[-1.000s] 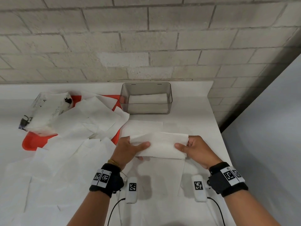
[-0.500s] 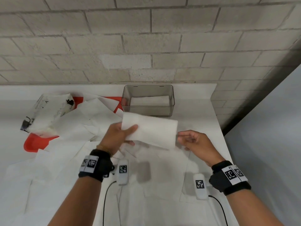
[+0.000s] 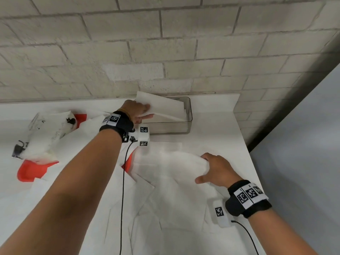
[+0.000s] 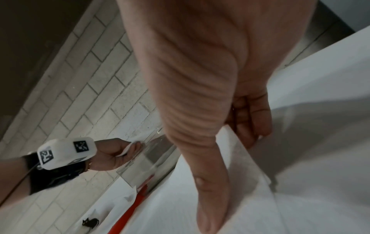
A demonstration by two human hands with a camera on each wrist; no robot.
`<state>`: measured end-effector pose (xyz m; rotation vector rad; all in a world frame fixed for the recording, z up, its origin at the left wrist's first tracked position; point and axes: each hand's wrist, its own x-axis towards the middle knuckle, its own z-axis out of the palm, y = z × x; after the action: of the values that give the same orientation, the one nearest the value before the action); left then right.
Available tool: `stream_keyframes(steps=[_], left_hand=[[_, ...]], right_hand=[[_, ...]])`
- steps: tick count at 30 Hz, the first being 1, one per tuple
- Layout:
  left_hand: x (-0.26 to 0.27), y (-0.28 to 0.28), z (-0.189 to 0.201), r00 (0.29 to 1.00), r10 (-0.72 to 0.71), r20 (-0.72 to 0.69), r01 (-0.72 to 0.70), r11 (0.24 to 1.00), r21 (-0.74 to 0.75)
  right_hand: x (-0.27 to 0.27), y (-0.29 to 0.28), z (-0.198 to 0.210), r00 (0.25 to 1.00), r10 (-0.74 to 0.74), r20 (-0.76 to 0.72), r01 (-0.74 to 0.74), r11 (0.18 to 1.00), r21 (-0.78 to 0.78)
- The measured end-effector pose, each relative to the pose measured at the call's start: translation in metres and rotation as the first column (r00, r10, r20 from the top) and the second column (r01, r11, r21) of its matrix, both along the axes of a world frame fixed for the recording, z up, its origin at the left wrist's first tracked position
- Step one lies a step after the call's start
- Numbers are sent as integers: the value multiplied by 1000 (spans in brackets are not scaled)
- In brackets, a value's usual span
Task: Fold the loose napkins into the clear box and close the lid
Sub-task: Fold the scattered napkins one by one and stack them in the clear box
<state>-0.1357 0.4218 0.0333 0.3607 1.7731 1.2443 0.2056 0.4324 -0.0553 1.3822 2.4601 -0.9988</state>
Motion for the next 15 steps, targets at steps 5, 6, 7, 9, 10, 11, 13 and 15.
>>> stream_keyframes(steps=[5,6,7,9,10,11,13,15], left_hand=[[0,23,-17,998,-44,-46,42,997,-60],[-3,25,-23,993,-55,-103,47,995,-83],[-6,26,-28,983,-83,-167,62,990,-125],[-20,34,-46,954,-150,-258,96,973,-211],[-27,38,-53,930,-190,-314,108,959,-261],[-26,40,-51,901,-232,-366,118,944,-307],[-17,37,-38,831,-324,-452,132,905,-405],[-4,33,-24,774,-379,-508,111,870,-480]], right_hand=[[5,3,-4,997,-52,-64,47,996,-76],[6,4,-6,994,-70,-85,62,994,-88],[8,5,-9,990,-92,-109,81,991,-103],[11,6,-11,979,-136,-153,114,983,-146],[11,5,-8,971,-155,-182,123,977,-176],[12,4,-6,959,-177,-219,129,967,-218],[13,0,1,929,-229,-290,140,944,-298],[14,-1,2,902,-275,-334,158,928,-337]])
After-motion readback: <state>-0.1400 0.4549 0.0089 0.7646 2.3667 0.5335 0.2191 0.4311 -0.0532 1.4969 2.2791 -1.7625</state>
